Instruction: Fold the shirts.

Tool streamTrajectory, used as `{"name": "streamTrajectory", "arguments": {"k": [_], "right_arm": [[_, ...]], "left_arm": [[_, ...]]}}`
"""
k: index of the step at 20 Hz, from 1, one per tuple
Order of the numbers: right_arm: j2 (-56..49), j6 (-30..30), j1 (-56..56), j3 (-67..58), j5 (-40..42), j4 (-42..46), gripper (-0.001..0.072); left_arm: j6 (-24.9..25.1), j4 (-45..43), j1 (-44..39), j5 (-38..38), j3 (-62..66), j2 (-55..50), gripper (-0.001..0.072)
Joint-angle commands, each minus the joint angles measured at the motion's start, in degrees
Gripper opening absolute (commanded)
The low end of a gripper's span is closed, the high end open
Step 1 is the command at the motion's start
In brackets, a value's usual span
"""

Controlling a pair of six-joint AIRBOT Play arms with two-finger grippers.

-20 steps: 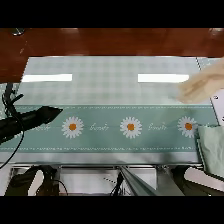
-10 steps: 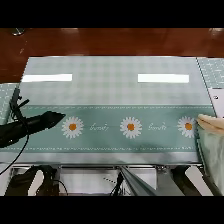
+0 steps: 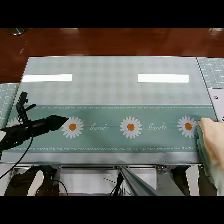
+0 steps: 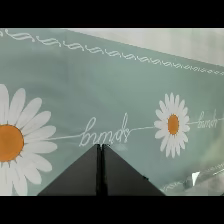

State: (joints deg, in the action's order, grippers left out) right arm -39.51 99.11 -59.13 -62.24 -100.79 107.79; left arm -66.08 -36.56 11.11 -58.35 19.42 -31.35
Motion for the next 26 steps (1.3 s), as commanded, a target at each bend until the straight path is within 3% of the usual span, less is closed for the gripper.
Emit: {"name": "streamTrajectory", "arguments": {"k": [1,3,4,5,6,7,8,10,12,13,15,17,20,26], "right_arm": [[-1.38,0.90,0.31,2.08,7.74,-2.60,0.0620],[-2.01,0.90,4.55,2.08,16.17,-8.04,0.0613],[-2.14,0.90,7.28,1.86,21.20,-12.20,0.0552],[-2.40,-0.07,10.75,1.14,27.10,-18.12,0.0366],[-2.64,-2.58,14.38,0.07,32.59,-25.14,0.0126],[-3.10,-5.68,18.95,-1.33,38.56,-33.70,0.0028],[-3.98,-6.82,24.39,-3.04,43.98,-41.13,0.0028],[-7.02,-8.41,37.03,-6.64,50.34,-47.41,0.0028],[-11.43,-10.23,52.61,-8.41,53.92,-41.90,0.0028],[-13.86,-9.22,59.41,-8.39,54.36,-35.06,0.0028],[-20.50,-0.28,69.99,-8.39,50.29,-21.35,0.0028],[-28.48,1.60,75.01,-8.39,42.40,-15.10,0.0028],[-37.79,1.92,75.71,-8.39,36.74,-13.86,0.0028],[-39.43,4.13,75.73,-8.39,36.81,-10.01,0.0028]], "left_arm": [[0.90,3.32,-0.42,3.65,-0.09,0.00,0.0019],[0.94,8.59,-0.42,6.75,0.74,-0.02,0.0019],[0.94,9.97,-0.42,8.59,2.56,-0.09,0.0019],[0.98,10.86,-0.42,9.70,5.84,-0.52,0.0018],[1.01,10.91,-0.44,9.79,11.08,-1.77,0.0018],[0.98,10.91,-0.66,9.49,17.57,-3.76,0.0018],[0.98,10.88,-1.33,8.83,24.28,-6.25,0.0018],[0.94,10.49,-4.57,6.73,38.82,-12.50,0.0017],[0.90,3.26,-10.84,7.04,50.07,-17.51,0.0016],[-0.96,-5.03,-14.80,7.32,53.07,-19.06,0.0016],[-13.66,-27.39,-21.49,6.21,52.30,-20.79,0.0016],[-26.80,-44.46,-25.22,5.11,46.01,-22.64,0.0017],[-32.22,-46.64,-24.59,5.31,39.34,-26.49,0.0019],[-32.17,-46.62,-24.65,5.14,38.82,-31.39,0.0019]]}}
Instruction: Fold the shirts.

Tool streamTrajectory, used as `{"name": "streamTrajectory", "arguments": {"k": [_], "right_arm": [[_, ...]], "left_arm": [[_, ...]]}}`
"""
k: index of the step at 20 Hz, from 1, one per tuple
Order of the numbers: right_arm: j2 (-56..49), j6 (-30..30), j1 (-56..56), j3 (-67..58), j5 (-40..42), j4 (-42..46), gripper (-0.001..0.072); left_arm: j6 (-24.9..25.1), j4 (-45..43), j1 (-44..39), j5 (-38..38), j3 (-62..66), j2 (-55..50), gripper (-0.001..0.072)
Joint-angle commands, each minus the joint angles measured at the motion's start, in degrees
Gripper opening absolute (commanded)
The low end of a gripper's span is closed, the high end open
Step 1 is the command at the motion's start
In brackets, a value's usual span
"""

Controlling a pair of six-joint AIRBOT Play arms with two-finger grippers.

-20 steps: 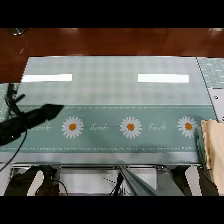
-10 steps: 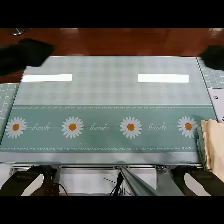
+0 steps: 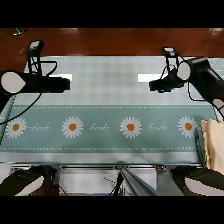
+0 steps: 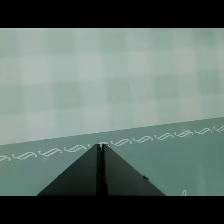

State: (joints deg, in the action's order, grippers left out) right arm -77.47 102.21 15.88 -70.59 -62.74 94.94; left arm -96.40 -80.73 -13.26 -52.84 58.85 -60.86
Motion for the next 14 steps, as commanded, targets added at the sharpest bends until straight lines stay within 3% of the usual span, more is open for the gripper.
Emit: {"name": "streamTrajectory", "arguments": {"k": [1,14], "right_arm": [[-1.46,1.03,0.72,-0.04,-1.14,2.91,0.0028],[-1.46,1.03,0.72,-0.04,-1.18,2.93,0.0028]], "left_arm": [[-1.86,-2.45,-0.28,-0.76,-0.61,-1.88,0.0019],[-1.86,-2.45,-0.35,-0.09,-0.61,-1.95,0.0019]]}}
